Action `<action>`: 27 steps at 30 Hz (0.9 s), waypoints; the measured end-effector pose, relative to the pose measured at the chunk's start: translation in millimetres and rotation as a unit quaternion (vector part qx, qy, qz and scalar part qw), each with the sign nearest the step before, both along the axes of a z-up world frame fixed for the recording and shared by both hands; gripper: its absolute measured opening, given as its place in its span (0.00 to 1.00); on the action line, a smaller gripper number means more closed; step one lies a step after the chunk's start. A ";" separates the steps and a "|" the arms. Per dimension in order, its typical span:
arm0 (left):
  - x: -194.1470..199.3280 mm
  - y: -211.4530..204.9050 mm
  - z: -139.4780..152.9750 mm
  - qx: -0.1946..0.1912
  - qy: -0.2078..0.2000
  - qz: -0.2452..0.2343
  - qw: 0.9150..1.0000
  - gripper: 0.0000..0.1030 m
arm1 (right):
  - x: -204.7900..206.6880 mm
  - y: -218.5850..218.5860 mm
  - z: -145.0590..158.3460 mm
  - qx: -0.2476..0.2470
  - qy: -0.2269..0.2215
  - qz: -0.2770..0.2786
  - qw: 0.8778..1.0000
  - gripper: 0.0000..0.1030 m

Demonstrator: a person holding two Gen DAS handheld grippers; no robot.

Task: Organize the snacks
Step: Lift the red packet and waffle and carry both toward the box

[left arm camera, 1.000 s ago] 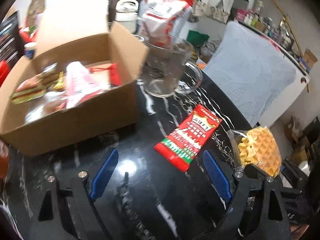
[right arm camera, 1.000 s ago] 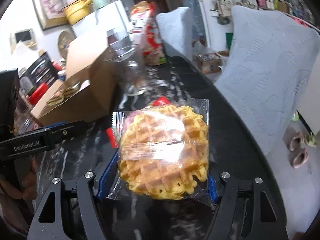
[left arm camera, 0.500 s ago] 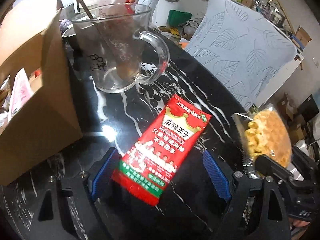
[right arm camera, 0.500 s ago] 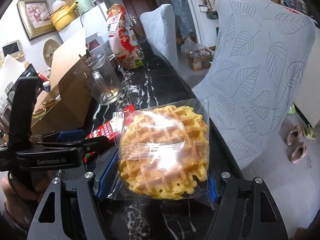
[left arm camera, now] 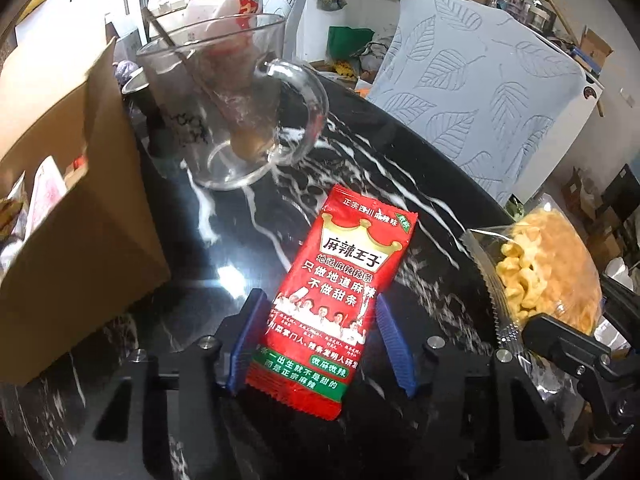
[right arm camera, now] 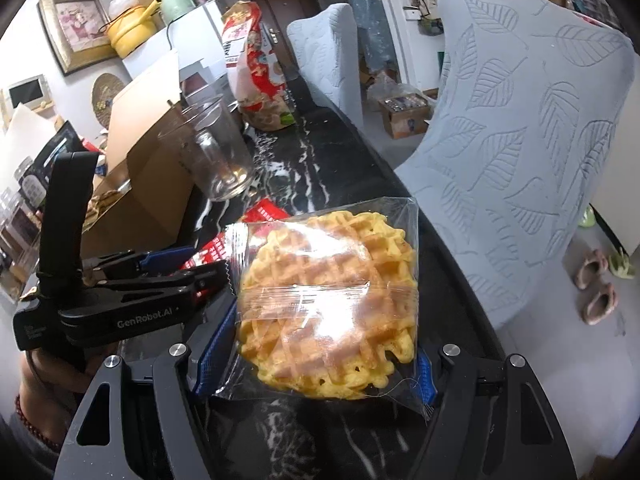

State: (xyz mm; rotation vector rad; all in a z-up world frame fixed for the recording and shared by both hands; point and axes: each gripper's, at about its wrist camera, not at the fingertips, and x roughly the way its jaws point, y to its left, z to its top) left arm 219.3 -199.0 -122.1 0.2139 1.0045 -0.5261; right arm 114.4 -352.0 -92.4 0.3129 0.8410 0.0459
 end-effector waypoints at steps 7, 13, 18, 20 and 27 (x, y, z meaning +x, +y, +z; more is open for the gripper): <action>-32.8 31.0 4.6 0.002 0.011 0.014 1.000 0.54 | -14.3 15.0 -1.0 0.007 0.008 0.014 1.000 0.72; -69.6 53.1 4.4 0.007 0.016 0.016 1.000 0.54 | -31.7 28.6 -4.2 0.018 0.021 0.027 0.999 0.72; -94.0 64.2 3.9 0.011 0.021 0.010 1.000 0.54 | -46.1 40.9 -5.0 0.015 0.026 0.037 0.999 0.71; -97.6 63.7 3.8 0.011 0.023 0.009 1.000 0.55 | -51.8 45.2 -5.1 0.013 0.027 0.042 0.999 0.71; -97.4 53.3 -4.5 0.030 0.009 -0.002 1.000 0.83 | -65.8 49.3 -5.6 0.014 0.029 0.043 0.999 0.72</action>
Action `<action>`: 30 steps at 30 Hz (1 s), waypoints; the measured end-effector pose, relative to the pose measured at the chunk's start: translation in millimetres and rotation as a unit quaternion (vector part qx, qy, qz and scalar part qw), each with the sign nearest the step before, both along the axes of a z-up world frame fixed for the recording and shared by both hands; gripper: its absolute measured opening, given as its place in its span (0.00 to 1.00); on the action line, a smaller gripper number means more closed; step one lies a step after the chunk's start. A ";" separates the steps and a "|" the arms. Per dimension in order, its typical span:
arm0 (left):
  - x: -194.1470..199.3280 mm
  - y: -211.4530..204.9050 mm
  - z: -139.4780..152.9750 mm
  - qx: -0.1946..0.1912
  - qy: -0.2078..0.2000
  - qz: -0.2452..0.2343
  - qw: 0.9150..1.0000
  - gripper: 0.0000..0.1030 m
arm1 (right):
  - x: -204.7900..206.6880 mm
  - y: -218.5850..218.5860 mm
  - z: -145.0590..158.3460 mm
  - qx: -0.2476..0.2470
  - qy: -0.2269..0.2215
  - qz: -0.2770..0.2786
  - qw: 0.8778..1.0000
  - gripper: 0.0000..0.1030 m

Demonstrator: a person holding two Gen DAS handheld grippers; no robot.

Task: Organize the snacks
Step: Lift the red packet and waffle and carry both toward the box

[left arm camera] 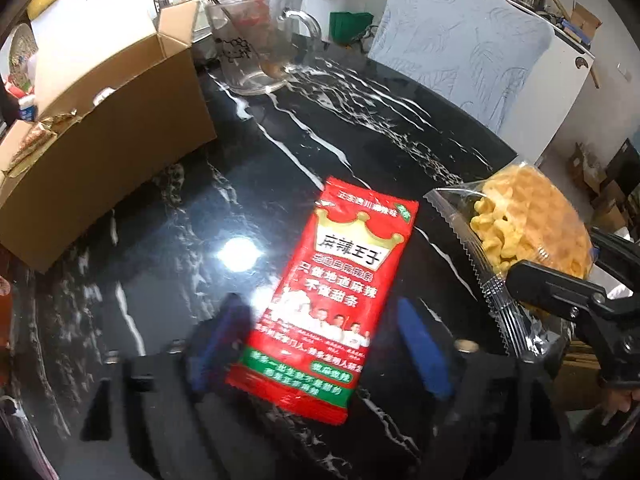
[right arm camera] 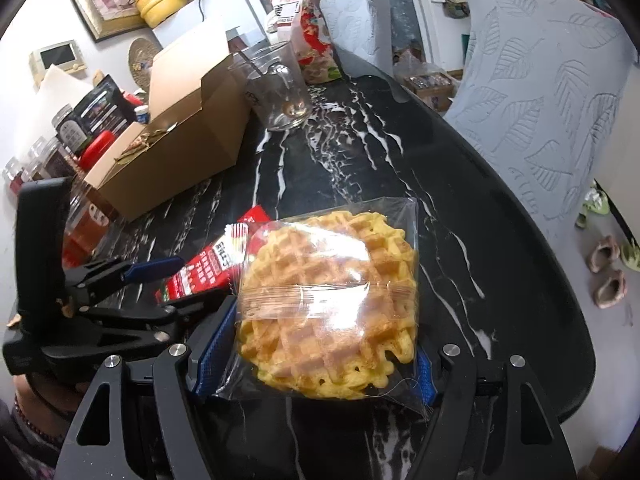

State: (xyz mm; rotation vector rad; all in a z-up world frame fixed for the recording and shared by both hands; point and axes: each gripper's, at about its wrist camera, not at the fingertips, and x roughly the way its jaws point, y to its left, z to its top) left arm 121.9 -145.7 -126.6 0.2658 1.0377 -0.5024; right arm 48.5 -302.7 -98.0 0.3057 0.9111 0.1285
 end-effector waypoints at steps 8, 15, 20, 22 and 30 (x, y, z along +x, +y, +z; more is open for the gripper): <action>-3.0 -1.4 6.7 -0.012 -0.038 -0.013 0.999 0.50 | -7.6 -2.9 0.6 -0.004 -0.004 -0.010 1.000 0.72; -6.4 5.0 9.8 -0.038 -0.027 -0.012 0.999 0.48 | -6.9 -1.5 -0.5 0.007 -0.004 -0.006 1.000 0.72; -8.0 17.3 12.0 -0.047 -0.018 0.000 0.999 0.48 | -7.2 3.8 3.1 0.005 -0.012 0.002 1.000 0.72; -9.4 25.9 13.9 -0.056 -0.012 0.011 0.998 0.48 | -6.9 8.3 4.4 0.005 -0.015 0.006 1.000 0.72; -20.5 62.0 29.6 -0.075 -0.029 0.046 0.996 0.48 | -3.6 38.8 10.2 0.008 -0.029 0.040 0.999 0.72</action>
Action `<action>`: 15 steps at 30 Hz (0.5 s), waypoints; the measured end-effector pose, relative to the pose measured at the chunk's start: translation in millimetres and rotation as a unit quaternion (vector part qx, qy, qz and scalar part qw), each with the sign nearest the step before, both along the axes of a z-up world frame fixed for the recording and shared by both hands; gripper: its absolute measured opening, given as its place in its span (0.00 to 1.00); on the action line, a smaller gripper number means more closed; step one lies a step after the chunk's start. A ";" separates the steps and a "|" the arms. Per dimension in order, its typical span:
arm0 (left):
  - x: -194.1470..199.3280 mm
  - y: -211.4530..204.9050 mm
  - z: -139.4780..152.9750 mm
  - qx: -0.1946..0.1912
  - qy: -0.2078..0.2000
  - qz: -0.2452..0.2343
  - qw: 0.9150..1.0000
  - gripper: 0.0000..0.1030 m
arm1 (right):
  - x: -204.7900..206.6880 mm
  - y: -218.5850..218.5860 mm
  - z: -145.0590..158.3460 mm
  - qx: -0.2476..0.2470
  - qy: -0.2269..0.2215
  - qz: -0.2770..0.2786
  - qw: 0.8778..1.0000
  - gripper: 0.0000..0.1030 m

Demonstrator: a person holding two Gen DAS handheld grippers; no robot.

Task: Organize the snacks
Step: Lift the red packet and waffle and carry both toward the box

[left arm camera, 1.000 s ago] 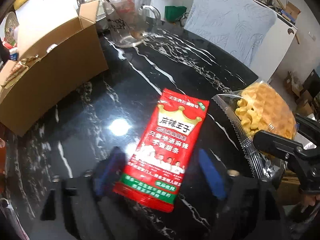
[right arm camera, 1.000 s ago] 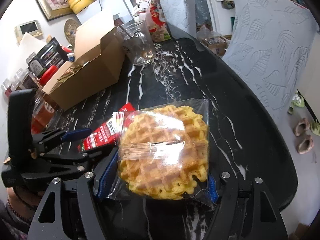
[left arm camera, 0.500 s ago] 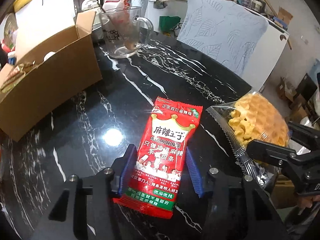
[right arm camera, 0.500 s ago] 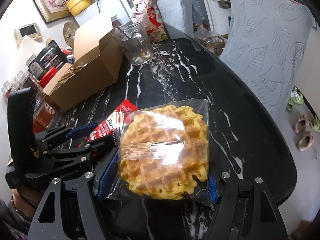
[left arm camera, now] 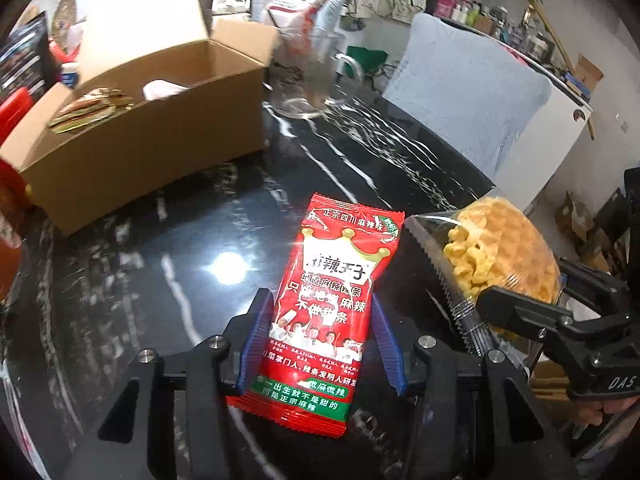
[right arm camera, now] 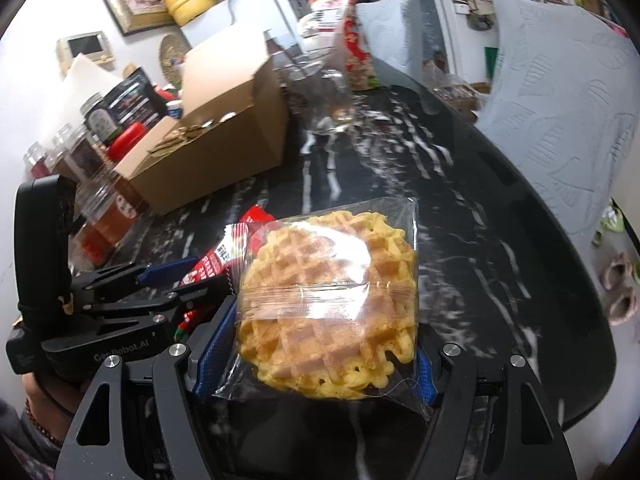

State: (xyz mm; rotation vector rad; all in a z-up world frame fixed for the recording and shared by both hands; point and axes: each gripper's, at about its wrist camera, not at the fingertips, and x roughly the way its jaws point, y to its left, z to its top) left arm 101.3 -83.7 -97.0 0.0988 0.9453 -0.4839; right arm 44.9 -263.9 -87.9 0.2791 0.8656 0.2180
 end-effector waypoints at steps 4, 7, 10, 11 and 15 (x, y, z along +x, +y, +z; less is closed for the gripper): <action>-7.5 21.4 15.1 -0.005 -0.018 0.020 1.000 0.48 | 1.2 19.4 5.1 0.004 -0.010 0.022 1.000 0.72; -10.1 35.8 28.4 -0.008 -0.037 0.037 0.999 0.48 | 3.2 34.9 11.4 0.010 -0.020 0.040 0.999 0.72; -10.1 47.9 40.2 -0.010 -0.053 0.051 0.997 0.48 | 6.8 49.0 19.5 0.018 -0.032 0.058 0.998 0.72; -10.1 52.1 45.0 -0.011 -0.060 0.056 0.997 0.48 | 8.0 53.7 22.8 0.019 -0.037 0.064 0.997 0.72; -12.0 70.2 64.5 -0.015 -0.087 0.072 0.993 0.48 | 14.8 70.8 37.2 0.025 -0.057 0.086 0.994 0.72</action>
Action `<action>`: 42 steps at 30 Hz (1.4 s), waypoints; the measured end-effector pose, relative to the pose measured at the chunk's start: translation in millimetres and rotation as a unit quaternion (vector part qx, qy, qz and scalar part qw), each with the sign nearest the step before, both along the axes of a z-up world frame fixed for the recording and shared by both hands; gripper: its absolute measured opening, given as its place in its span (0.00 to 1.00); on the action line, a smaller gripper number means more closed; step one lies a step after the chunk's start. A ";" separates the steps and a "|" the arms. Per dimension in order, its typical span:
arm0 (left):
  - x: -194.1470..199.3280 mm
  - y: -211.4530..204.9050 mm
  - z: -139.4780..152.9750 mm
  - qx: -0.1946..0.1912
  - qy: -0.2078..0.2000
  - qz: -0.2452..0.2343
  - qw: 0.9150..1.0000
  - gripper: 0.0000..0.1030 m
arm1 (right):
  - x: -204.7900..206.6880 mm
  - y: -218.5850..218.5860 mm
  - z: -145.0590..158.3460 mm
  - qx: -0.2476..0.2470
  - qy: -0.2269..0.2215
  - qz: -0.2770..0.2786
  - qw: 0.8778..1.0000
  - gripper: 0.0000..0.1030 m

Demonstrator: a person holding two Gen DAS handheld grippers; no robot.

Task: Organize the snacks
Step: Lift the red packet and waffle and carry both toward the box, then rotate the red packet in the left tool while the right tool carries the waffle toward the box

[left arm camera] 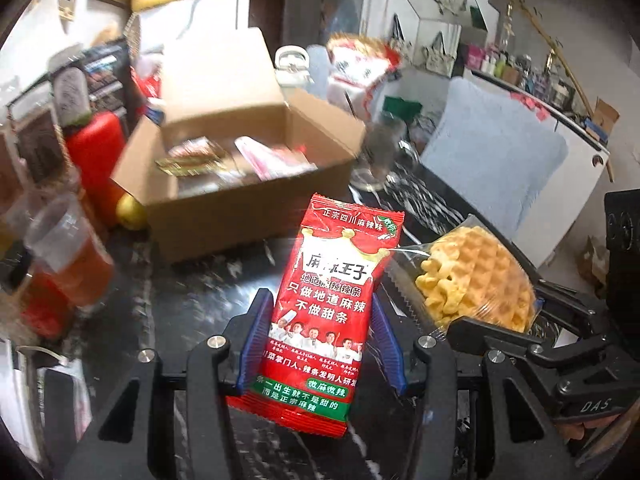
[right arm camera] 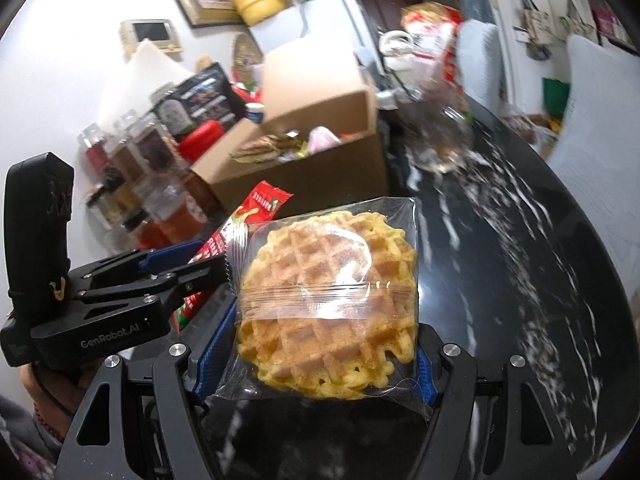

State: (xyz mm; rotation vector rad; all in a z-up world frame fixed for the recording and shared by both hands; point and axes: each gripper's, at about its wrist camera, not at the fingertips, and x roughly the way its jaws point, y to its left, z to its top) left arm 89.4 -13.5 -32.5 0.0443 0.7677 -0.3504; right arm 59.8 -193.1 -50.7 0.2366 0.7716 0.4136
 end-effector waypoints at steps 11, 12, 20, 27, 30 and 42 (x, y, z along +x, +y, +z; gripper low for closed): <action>15.5 39.1 50.9 -0.020 -0.074 0.039 0.996 0.48 | 34.6 37.2 46.0 0.003 -0.061 0.047 0.997 0.72; 18.0 39.7 54.4 -0.020 -0.079 0.041 0.996 0.48 | 37.0 38.4 48.6 0.003 -0.063 0.049 0.997 0.72; 55.8 49.6 83.9 -0.024 -0.122 0.049 0.991 0.48 | 74.5 49.1 80.7 0.000 -0.104 0.053 0.993 0.72; 100.5 50.9 86.5 -0.029 -0.127 0.055 0.990 0.47 | 118.6 50.7 91.7 0.000 -0.119 0.050 0.992 0.72; 114.4 50.2 77.0 -0.021 -0.117 0.059 0.991 0.47 | 132.9 50.7 88.0 -0.004 -0.111 0.046 0.993 0.72; 119.9 42.0 39.4 -0.001 -0.037 0.056 0.998 0.47 | 139.3 41.7 65.8 -0.011 -0.078 0.047 0.996 0.72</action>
